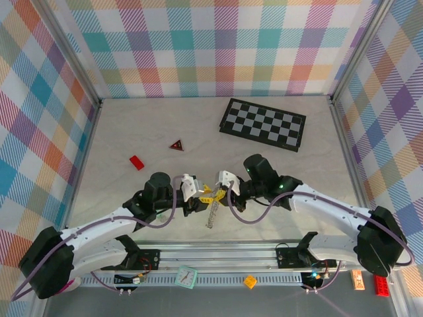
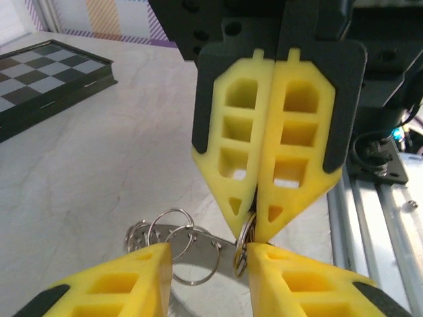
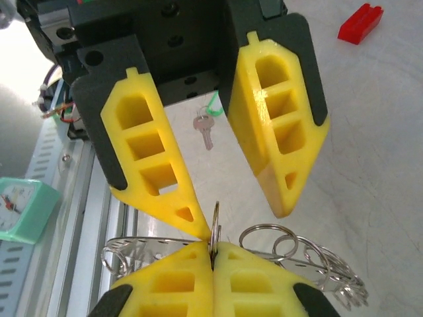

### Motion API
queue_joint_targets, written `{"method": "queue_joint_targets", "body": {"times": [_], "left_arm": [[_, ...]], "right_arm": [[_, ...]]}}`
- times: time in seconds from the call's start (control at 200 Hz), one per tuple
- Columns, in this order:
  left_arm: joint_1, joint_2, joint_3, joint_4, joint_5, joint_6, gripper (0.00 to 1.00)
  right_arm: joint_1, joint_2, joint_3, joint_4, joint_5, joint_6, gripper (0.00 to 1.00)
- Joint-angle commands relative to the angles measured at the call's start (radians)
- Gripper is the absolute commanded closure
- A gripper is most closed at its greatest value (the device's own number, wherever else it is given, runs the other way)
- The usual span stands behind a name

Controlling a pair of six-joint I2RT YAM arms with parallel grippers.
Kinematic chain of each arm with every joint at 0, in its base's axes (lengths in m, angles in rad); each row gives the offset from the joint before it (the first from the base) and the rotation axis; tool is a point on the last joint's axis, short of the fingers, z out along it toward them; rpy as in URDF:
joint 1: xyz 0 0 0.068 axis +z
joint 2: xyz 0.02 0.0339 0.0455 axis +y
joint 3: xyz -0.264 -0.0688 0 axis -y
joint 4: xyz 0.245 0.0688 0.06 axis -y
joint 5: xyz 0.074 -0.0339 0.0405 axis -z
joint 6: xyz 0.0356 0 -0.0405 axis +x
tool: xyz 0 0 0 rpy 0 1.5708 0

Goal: Put the keys on the keyring

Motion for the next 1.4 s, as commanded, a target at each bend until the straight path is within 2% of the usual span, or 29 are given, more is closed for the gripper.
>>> {"method": "queue_joint_targets", "body": {"times": [0.0, 0.165, 0.4, 0.585, 0.66, 0.765, 0.93, 1.125, 1.26, 1.395], "left_arm": [[-0.011, -0.029, 0.053, -0.122, -0.025, 0.057, 0.65], [-0.012, 0.004, 0.117, -0.230, -0.005, 0.089, 0.68], [-0.013, 0.035, 0.145, -0.233, 0.026, 0.103, 0.76], [-0.013, 0.035, 0.146, -0.228, 0.041, 0.116, 0.93], [-0.013, 0.034, 0.139, -0.218, 0.056, 0.114, 1.00], [-0.012, 0.017, 0.118, -0.193, 0.063, 0.103, 1.00], [-0.013, -0.014, 0.065, -0.102, 0.082, 0.061, 1.00], [-0.012, -0.039, 0.022, -0.023, 0.090, 0.026, 1.00], [-0.013, -0.046, -0.001, 0.024, 0.100, 0.006, 1.00], [-0.013, -0.044, -0.009, 0.042, 0.097, -0.002, 1.00]], "right_arm": [[0.010, 0.031, 0.114, -0.180, 0.051, -0.118, 1.00], [0.041, 0.090, 0.215, -0.328, 0.113, -0.206, 1.00], [0.069, 0.127, 0.295, -0.391, 0.106, -0.251, 1.00], [0.074, 0.132, 0.308, -0.402, 0.065, -0.258, 1.00], [0.074, 0.113, 0.291, -0.369, 0.043, -0.238, 1.00], [0.051, 0.060, 0.223, -0.270, 0.022, -0.176, 0.79], [-0.034, -0.034, 0.061, -0.034, -0.076, 0.002, 0.67], [-0.040, -0.063, -0.045, 0.129, -0.097, 0.078, 0.65], [-0.040, -0.043, -0.055, 0.143, -0.118, 0.080, 0.65], [-0.040, -0.026, -0.054, 0.130, -0.127, 0.070, 0.69]]}}
